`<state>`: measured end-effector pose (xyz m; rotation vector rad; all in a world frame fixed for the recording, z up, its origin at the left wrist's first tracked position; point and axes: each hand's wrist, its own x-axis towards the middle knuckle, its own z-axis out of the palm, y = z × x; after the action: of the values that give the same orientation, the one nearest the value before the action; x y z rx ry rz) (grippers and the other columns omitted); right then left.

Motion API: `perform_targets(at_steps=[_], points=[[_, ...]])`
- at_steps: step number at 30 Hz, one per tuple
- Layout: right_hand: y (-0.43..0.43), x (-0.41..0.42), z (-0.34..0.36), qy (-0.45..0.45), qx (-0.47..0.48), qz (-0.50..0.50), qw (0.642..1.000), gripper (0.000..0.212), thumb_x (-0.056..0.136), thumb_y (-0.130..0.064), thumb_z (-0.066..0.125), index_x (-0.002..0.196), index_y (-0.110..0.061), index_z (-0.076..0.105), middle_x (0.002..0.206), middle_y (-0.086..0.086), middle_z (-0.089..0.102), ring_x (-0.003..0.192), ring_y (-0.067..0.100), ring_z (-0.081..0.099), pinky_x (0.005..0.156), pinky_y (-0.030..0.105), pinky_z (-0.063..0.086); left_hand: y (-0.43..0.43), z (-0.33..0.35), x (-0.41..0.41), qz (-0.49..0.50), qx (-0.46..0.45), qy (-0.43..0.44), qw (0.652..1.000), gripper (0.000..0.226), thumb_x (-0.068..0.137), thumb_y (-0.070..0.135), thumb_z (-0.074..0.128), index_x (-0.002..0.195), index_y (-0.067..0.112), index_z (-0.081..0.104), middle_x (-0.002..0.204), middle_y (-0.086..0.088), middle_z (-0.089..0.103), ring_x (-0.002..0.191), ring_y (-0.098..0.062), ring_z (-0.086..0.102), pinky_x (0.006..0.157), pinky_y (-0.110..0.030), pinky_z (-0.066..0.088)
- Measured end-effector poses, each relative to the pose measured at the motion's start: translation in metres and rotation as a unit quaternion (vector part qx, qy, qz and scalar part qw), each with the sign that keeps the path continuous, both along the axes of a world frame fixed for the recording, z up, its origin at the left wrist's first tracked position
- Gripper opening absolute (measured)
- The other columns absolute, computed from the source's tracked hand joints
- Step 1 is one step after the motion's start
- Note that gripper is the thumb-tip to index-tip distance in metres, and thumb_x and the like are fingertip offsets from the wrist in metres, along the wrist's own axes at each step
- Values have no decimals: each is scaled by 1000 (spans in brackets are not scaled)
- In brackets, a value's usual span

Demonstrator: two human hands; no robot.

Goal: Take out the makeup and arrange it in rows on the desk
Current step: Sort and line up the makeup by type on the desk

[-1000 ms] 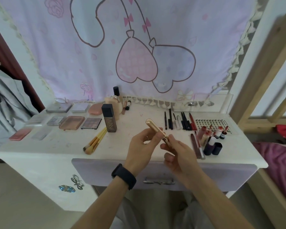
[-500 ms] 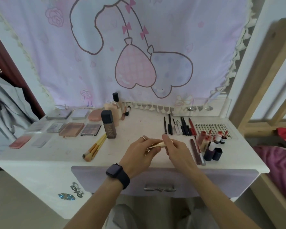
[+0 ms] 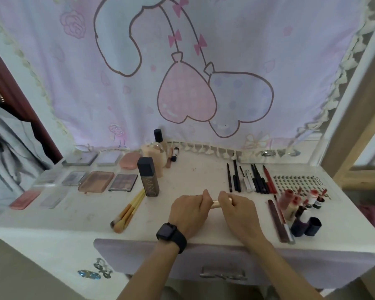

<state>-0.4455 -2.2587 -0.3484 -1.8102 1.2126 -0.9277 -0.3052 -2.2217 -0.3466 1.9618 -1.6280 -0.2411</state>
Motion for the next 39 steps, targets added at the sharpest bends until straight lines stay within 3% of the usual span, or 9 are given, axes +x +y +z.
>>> perform_targets(at_steps=[6, 11, 17, 20, 25, 30, 33, 36, 39], points=[[-7, -6, -4, -38, 31, 15, 999, 48, 102, -47, 43, 69, -14, 51, 56, -7, 44, 51, 5, 37, 52, 21, 32, 5, -3, 15, -32, -54, 252, 966, 13, 89, 42, 69, 93, 30, 67, 78, 8, 68, 70, -2, 59, 65, -14, 47], [-13, -11, -7, -78, 41, 13, 996, 31, 103, -40, 47, 85, -20, 63, 65, -4, 52, 56, 7, 43, 55, 25, 37, 6, 5, 31, -44, -38, 388, 920, 16, 87, 22, 74, 103, 22, 75, 86, 5, 72, 68, 2, 60, 62, -15, 48], [-10, -17, -11, -104, 24, 41, 993, 13, 100, -23, 58, 106, -34, 61, 85, -9, 62, 64, 14, 54, 58, 26, 46, 5, 5, 25, -32, -50, 389, 919, 14, 92, 20, 69, 102, 12, 75, 78, -1, 73, 55, 2, 54, 54, -15, 44], [-7, -15, -4, -117, 54, 26, 991, 18, 97, -36, 61, 115, -32, 60, 97, -11, 67, 59, 12, 60, 56, 22, 49, 5, 7, 25, -26, -50, 398, 916, 15, 93, 21, 69, 103, 13, 75, 79, -3, 73, 54, -1, 52, 53, -15, 43], [-10, -14, -5, -74, 55, -9, 996, 35, 99, -51, 51, 90, -21, 64, 65, -4, 66, 55, 6, 54, 59, 30, 46, 5, 5, 24, -30, -39, 393, 918, 16, 94, 22, 67, 105, 13, 74, 79, -1, 72, 55, 2, 53, 53, -13, 42], [-11, -20, -9, -127, 48, 47, 990, 11, 100, -19, 59, 103, -29, 62, 95, -7, 65, 61, 11, 61, 55, 25, 46, 3, 2, 25, -19, -28, 385, 922, 15, 94, 28, 67, 102, 19, 75, 75, 4, 71, 55, -3, 53, 51, -18, 42], [-8, -18, -3, -136, 68, 30, 988, 10, 99, -33, 60, 107, -28, 62, 98, -8, 68, 59, 13, 63, 51, 24, 49, 3, 1, 25, -22, -29, 377, 925, 15, 93, 29, 67, 102, 19, 75, 75, 2, 72, 55, -4, 53, 51, -18, 44], [-10, -15, -3, -77, 63, 0, 995, 35, 98, -54, 49, 93, -23, 65, 70, -3, 71, 51, 7, 57, 53, 25, 47, 3, 0, 25, -21, -32, 389, 920, 16, 93, 30, 68, 101, 18, 75, 76, 0, 72, 56, -6, 53, 51, -19, 44], [-11, -17, -8, -78, 43, 12, 996, 23, 101, -43, 52, 93, -26, 64, 72, -6, 66, 56, 3, 55, 59, 28, 46, 3, 0, 24, -26, -31, 390, 920, 16, 92, 30, 68, 101, 18, 75, 75, 1, 71, 55, -7, 52, 51, -20, 43]])
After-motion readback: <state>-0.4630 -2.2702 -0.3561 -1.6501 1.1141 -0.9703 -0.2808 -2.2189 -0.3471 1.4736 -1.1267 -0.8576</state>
